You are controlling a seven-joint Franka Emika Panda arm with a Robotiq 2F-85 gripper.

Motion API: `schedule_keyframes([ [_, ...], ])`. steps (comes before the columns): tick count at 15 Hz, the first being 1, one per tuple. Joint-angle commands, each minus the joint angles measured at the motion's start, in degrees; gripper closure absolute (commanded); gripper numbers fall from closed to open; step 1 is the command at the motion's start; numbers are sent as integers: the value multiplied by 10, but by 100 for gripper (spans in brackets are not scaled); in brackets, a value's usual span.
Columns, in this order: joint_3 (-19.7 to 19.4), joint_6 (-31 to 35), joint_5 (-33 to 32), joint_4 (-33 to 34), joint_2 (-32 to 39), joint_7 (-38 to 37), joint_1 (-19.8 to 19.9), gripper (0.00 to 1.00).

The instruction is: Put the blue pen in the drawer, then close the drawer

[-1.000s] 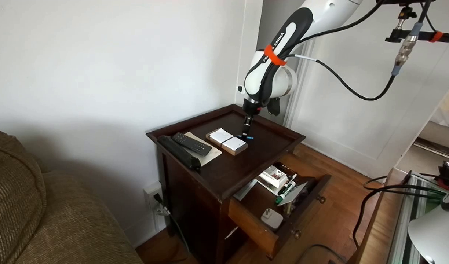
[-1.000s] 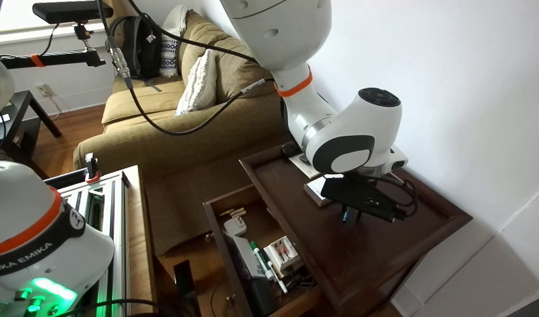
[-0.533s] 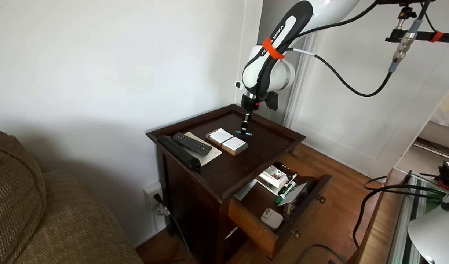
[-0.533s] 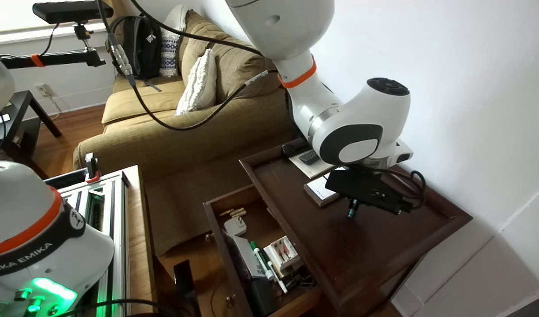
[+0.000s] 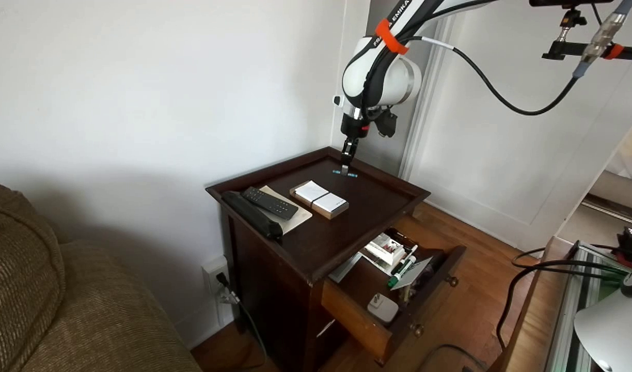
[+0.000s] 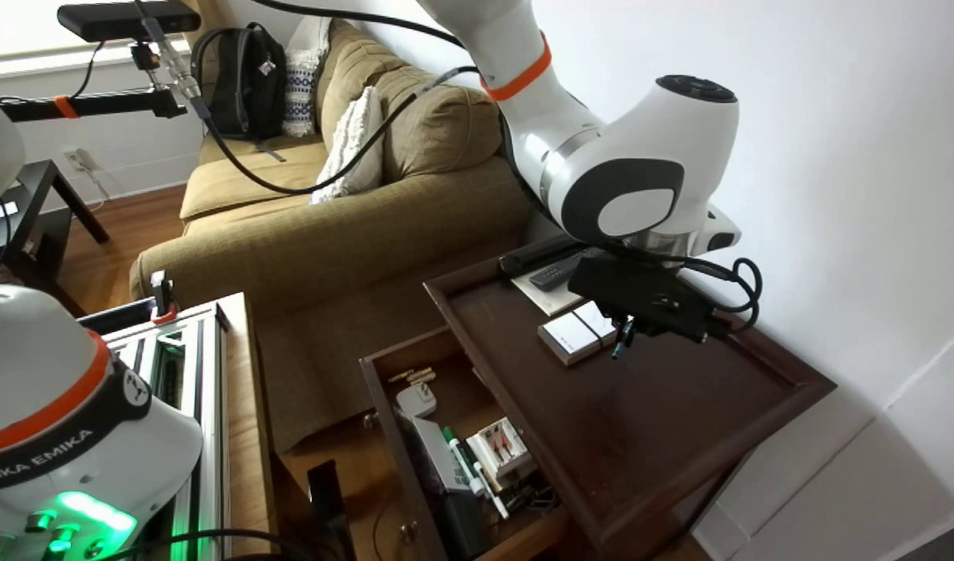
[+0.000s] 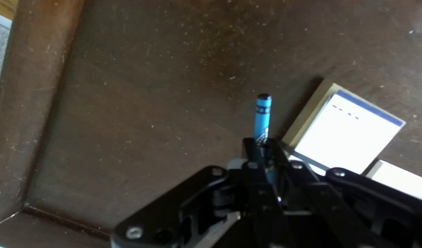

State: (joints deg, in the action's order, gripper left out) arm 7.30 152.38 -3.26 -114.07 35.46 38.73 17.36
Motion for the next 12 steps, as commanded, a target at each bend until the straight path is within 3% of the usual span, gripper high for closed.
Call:
schedule_keyframes([
  [1,-36,-3,15,-62,-51,-112,-41,97],
  [4,-51,19,14,-91,-68,-197,-60,97],
  [5,-36,-1,9,-54,-44,-152,-44,90],
  [11,-48,4,10,-74,-59,-189,-57,90],
  [12,-48,4,10,-74,-59,-189,-57,97],
])
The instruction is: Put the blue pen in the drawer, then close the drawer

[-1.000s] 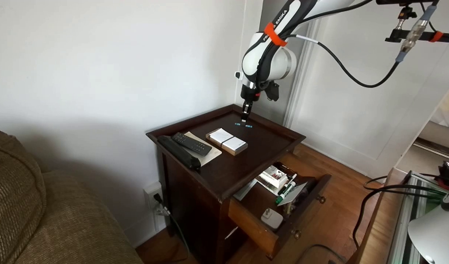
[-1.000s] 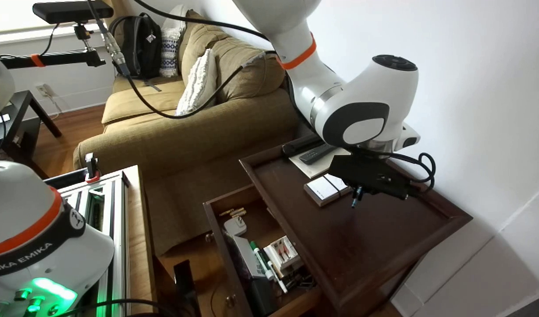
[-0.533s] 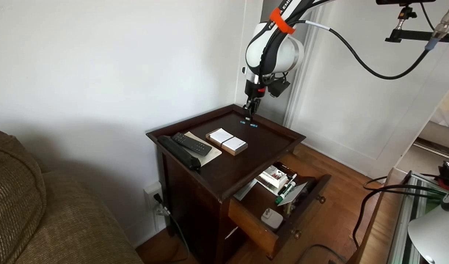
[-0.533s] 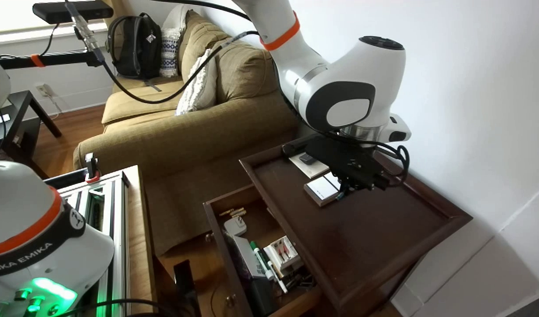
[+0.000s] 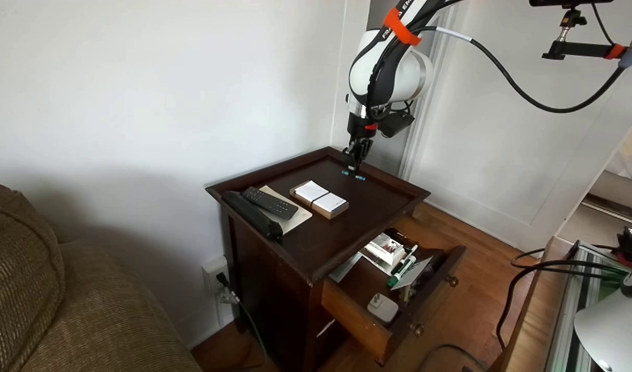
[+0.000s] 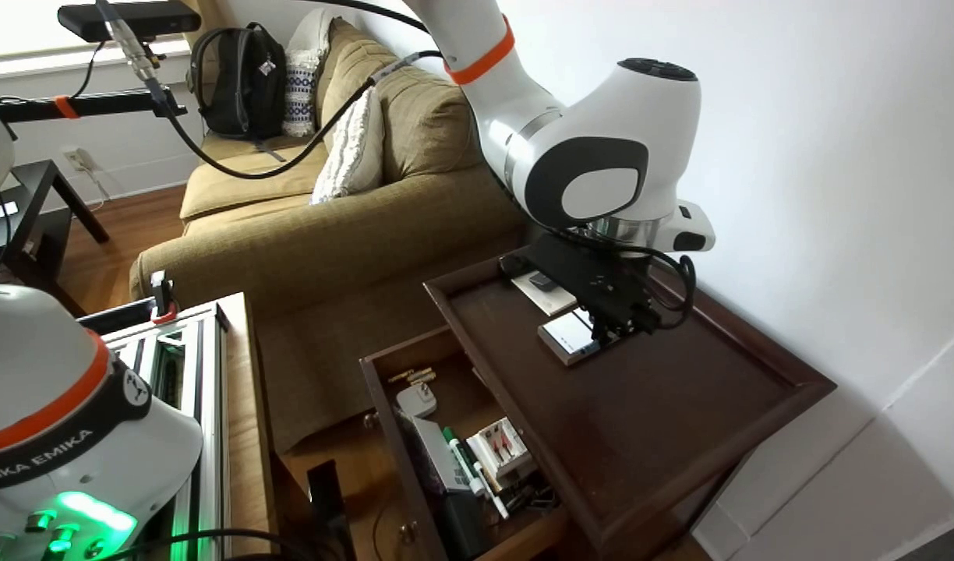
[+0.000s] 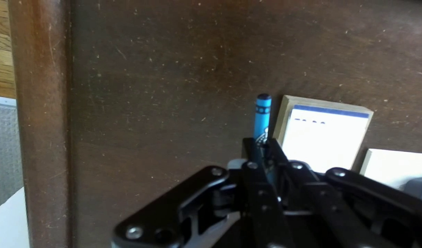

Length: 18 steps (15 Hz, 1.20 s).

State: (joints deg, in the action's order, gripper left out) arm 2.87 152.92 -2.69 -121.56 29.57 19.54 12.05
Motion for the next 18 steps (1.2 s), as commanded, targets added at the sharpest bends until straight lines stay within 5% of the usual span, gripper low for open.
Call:
schedule_keyframes([
  [1,-9,-2,3,-7,-5,-20,-16,97],
  [6,-10,7,46,-89,-50,-167,-65,97],
  [13,-54,110,82,-231,-125,-358,-125,97],
  [18,-79,135,122,-285,-141,-433,-122,97],
])
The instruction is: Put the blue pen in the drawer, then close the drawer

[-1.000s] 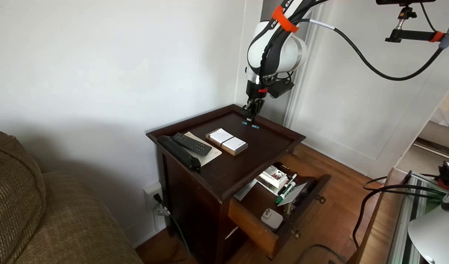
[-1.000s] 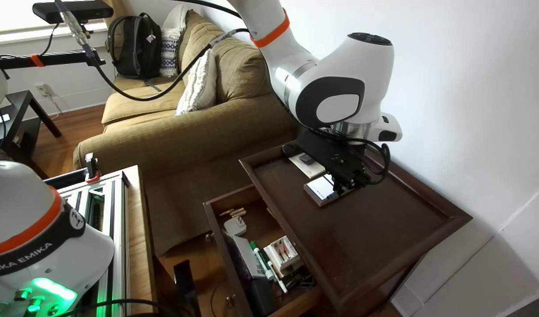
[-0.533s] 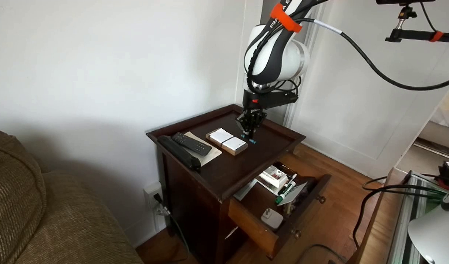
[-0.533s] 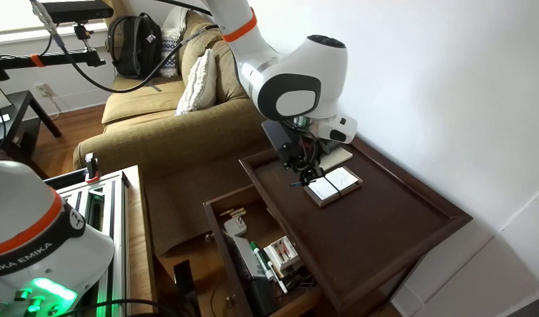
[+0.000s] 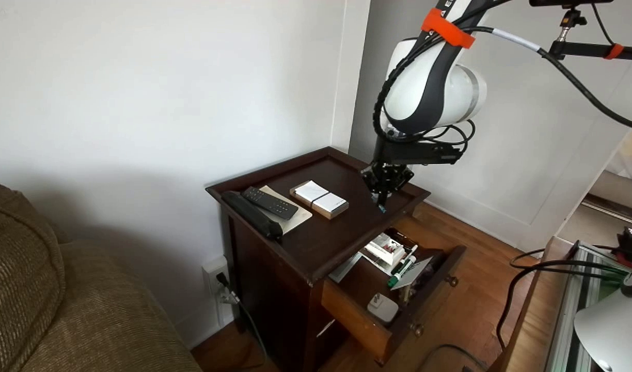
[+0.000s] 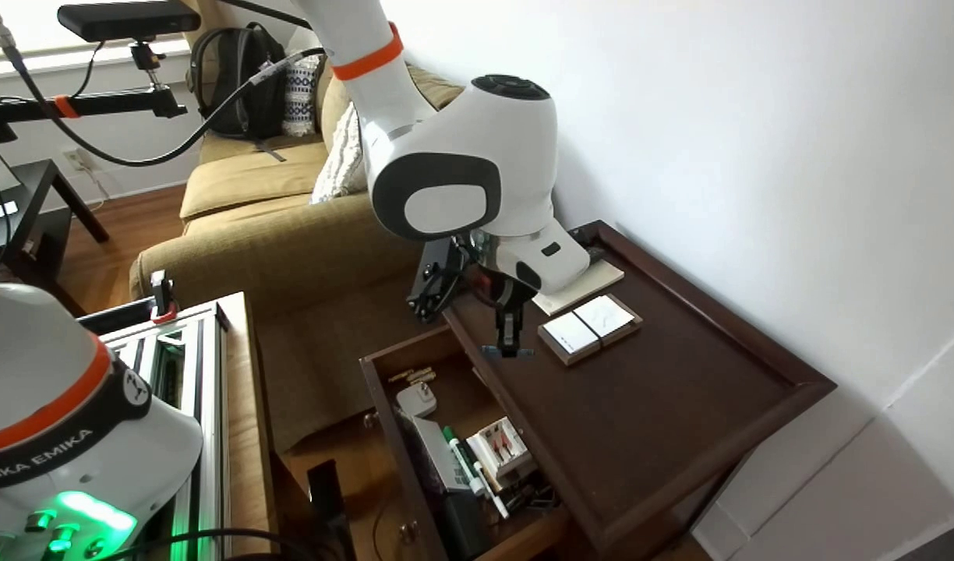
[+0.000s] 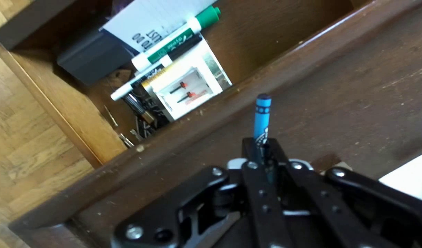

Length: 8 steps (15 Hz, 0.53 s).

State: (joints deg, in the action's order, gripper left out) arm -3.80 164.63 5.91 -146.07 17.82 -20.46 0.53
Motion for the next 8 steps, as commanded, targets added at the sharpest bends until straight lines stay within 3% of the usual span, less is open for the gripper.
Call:
schedule_keyframes([
  [1,-12,14,46,-44,-24,-40,-7,97],
  [7,15,2,128,-47,-2,-22,23,97],
  [8,5,5,130,-51,2,-33,19,97],
])
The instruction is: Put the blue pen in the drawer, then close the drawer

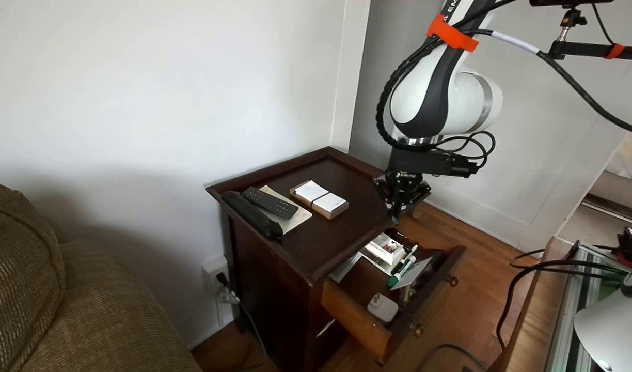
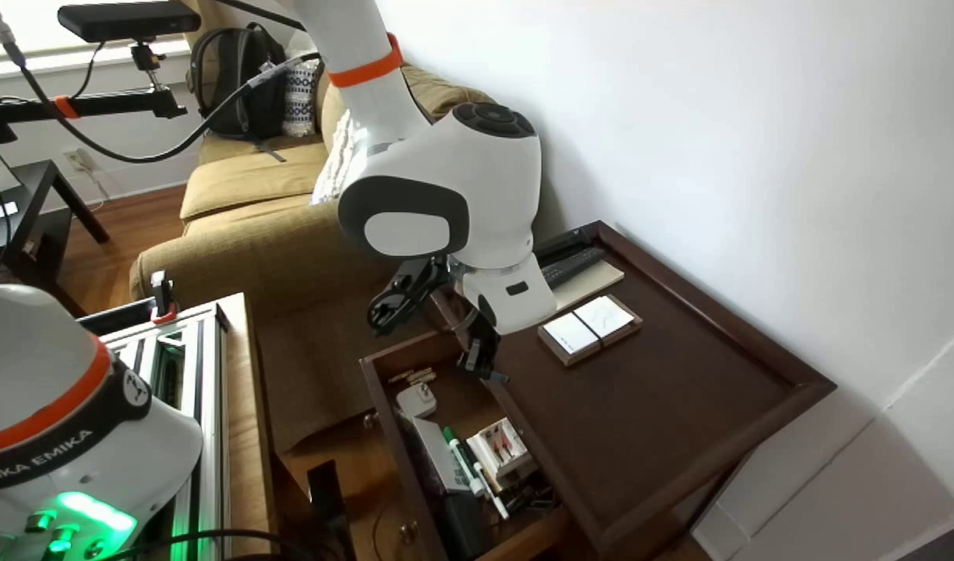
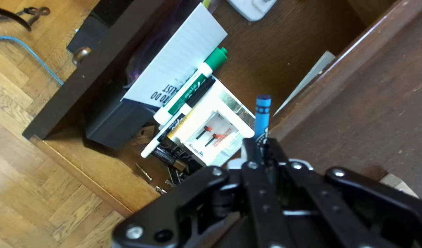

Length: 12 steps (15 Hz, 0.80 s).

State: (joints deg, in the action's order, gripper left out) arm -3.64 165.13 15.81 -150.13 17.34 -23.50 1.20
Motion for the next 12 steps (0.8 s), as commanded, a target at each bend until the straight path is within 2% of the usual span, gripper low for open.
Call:
schedule_keyframes([
  [1,3,-4,39,-13,7,-3,16,97],
  [6,6,-7,73,-20,29,-2,36,97],
  [12,40,34,141,-17,85,14,81,97],
])
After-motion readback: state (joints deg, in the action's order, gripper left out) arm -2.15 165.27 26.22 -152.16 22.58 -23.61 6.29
